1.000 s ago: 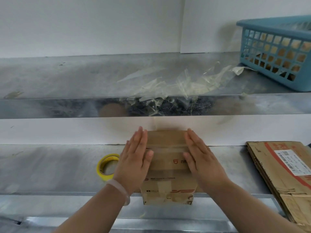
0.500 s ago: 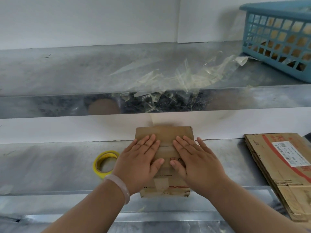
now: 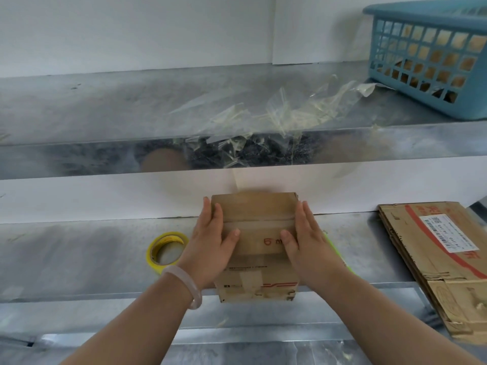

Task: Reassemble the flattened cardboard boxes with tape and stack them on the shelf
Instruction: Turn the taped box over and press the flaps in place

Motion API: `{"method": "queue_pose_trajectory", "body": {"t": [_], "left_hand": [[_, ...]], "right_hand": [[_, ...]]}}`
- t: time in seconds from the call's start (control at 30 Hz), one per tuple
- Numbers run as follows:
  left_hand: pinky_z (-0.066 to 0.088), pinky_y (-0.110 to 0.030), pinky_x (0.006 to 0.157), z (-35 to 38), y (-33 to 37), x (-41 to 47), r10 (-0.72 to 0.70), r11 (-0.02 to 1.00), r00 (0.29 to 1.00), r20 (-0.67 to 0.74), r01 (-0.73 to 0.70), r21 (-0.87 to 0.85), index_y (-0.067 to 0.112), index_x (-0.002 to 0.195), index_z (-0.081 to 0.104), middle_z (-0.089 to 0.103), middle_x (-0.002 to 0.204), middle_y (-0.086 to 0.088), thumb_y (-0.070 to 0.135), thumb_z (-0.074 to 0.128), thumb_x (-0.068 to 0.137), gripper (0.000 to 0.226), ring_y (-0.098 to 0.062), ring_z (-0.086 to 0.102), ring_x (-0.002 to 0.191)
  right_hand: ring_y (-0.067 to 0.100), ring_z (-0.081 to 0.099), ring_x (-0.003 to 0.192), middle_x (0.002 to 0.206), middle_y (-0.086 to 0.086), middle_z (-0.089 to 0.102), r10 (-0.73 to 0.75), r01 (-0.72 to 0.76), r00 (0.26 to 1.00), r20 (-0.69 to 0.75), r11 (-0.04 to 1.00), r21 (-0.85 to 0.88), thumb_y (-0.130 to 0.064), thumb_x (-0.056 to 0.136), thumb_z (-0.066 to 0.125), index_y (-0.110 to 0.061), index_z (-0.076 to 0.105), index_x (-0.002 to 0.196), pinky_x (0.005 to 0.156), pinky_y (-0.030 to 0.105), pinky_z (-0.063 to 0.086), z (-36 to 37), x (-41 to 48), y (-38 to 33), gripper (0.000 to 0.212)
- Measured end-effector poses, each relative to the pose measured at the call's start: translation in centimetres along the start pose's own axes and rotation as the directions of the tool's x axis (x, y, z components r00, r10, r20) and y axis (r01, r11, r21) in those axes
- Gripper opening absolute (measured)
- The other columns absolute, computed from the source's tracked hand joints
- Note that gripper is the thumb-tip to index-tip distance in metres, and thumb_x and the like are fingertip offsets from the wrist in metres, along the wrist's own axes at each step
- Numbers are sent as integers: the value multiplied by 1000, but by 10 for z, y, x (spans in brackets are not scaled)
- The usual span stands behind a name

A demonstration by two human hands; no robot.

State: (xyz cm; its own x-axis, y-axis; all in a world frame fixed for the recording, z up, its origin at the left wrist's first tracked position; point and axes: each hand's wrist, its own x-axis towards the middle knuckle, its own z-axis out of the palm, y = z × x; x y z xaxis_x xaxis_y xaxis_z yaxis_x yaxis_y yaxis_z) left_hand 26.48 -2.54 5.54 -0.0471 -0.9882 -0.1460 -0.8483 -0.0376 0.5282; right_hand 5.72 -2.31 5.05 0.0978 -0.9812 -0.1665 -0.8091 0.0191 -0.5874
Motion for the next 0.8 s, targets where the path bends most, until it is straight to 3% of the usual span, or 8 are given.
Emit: {"method": "queue_pose_trajectory", "body": {"t": [0.1,0.2,0.3,0.4,0.47,0.63,0.73,0.8], "left_hand": [[15,-7,103,2,-7,-2,-50,973,998,-27,43,-225,22,153,-6,-7,160,7,42,40,100,74,-12,2,147],[27,-21,107,7,-4,-10,-86,919,989,-119,32,-393,26,154,7,21,156,5,36,52,96,74,-12,25,140],[35,-25,99,5,0,-24,-139,904,962,-234,27,-426,38,150,21,34,143,6,42,61,89,73,-10,40,121],[38,-24,89,-10,-5,-39,-91,950,952,-291,-5,-312,50,143,24,28,127,13,61,62,77,78,-8,43,109],[37,-21,88,-22,-9,-48,-12,968,968,-249,-51,-247,53,137,30,28,126,19,70,61,67,79,-2,41,107],[42,-15,73,-42,-15,-73,80,983,978,-194,-110,-145,61,103,43,52,106,35,75,63,62,48,13,50,96],[45,-22,76,-44,-20,-82,104,994,981,-166,-106,0,61,113,41,49,104,38,85,49,60,59,9,51,96],[47,-25,82,-40,-27,-82,137,989,981,-135,-129,68,55,124,43,53,107,32,87,46,61,71,4,52,101]], "right_hand": [[20,34,140,158,-3,25,150,-147,988,27,897,417,-50,98,45,-32,-3,156,107,34,36,1,-4,12,77],[-6,55,109,129,-10,58,154,-140,988,13,861,489,-49,96,49,-28,46,141,82,11,45,0,-20,13,50],[-23,52,81,103,-26,59,91,-60,995,-37,858,510,-38,96,55,-41,52,115,61,2,42,-3,-42,9,19],[-8,61,95,111,-22,66,40,40,991,-130,830,557,-35,91,63,-57,49,115,75,12,51,-12,-66,3,35],[-4,55,113,124,-24,59,0,97,980,-200,873,478,-39,88,64,-55,45,132,94,22,49,-18,-79,1,51],[-19,27,130,138,-46,26,-233,292,943,-236,922,255,-55,79,58,-61,35,134,101,0,26,-42,-98,-18,59],[-20,16,135,138,-50,15,-340,359,922,-184,930,80,-69,70,39,-68,23,129,112,10,16,-49,-96,-26,61],[-24,10,134,139,-48,14,-409,414,896,-172,910,-5,-67,73,36,-64,19,131,110,3,7,-46,-94,-26,60]]}}
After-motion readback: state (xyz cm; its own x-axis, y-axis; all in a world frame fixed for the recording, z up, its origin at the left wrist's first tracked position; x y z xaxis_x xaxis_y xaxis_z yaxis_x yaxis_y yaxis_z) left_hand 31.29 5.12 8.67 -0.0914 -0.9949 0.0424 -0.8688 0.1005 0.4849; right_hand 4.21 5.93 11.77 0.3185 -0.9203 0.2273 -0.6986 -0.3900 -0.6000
